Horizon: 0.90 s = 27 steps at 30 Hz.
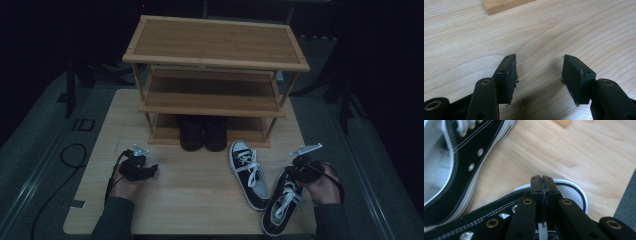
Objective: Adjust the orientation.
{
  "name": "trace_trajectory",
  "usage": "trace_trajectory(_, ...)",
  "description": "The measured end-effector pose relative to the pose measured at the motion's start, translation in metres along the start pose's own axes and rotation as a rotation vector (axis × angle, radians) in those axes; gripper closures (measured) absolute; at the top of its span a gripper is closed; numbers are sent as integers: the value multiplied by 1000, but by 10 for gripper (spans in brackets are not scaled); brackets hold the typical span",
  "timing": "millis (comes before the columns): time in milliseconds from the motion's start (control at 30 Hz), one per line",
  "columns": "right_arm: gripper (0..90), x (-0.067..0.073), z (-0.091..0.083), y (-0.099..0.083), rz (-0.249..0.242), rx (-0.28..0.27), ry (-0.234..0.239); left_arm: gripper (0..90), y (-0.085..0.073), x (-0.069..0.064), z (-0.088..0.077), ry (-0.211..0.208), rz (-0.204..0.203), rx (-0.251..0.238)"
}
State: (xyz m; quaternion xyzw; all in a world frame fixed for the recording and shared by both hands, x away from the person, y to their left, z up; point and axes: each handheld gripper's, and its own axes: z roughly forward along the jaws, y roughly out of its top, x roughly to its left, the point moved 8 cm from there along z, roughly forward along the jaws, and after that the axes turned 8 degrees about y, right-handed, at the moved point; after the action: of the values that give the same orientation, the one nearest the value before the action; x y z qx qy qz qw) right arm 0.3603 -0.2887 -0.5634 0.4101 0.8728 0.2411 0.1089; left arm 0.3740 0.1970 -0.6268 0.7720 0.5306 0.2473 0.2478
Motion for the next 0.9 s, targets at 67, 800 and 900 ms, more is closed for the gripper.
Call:
trace_trajectory(67, 889, -4, 2, 7, 1, -3, -8, 460, 0, 0, 0, -1, 0, 0)
trace_trajectory(800, 889, -8, 38, 94, -94, -28, -59, 460, 0, 0, 0, -1, 1, -1)
trace_trajectory(900, 889, -10, 42, 97, -84, -28, -66, 460, 0, 0, 0, -1, 1, -1)
